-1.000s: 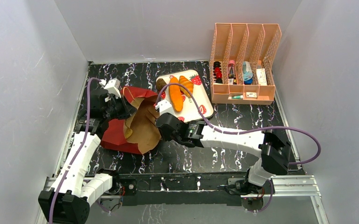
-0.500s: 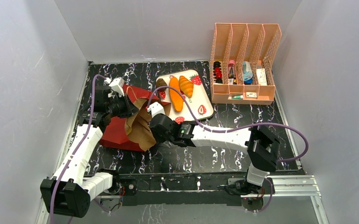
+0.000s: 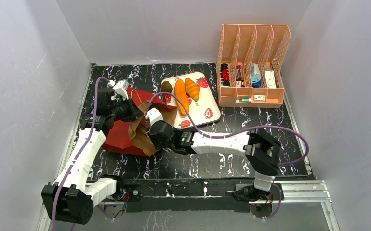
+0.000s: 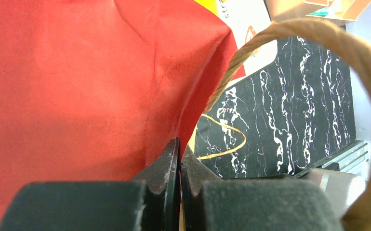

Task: Take the fake bread out of the paper bag
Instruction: Take out the fake bread from the paper bag.

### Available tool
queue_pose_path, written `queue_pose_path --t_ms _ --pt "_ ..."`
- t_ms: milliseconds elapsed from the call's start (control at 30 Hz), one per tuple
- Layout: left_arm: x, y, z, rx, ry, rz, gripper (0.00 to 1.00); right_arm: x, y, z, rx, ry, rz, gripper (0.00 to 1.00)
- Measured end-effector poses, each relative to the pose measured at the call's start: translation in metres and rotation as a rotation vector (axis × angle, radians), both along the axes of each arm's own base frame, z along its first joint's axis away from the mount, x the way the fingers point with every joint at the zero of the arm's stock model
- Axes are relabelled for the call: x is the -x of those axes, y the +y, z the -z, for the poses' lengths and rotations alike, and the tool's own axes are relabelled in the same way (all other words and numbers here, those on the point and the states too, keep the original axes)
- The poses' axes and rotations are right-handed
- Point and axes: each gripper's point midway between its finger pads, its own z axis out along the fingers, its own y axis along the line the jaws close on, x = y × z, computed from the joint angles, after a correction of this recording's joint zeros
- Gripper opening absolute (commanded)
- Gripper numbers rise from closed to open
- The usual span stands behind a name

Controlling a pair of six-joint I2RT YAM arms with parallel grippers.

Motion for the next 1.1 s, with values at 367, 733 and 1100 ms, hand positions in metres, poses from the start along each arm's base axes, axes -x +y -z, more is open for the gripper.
queue_pose_path --t_ms 367,733,1100 --pt "0.005 -0.002 0.003 0.009 0.027 0.013 0.0 -0.019 0.024 0.036 0.057 -0.073 0.035 0.32" --pt "-0.004 0.013 0.004 -0.019 0.012 -0.055 0.0 -0.039 0.038 0.038 0.062 -0.168 0.141 0.34" --pt "0.0 0.003 0.002 0.004 0.017 -0.017 0.0 -0.011 0.049 0.039 0.155 -0.273 0.023 0.34"
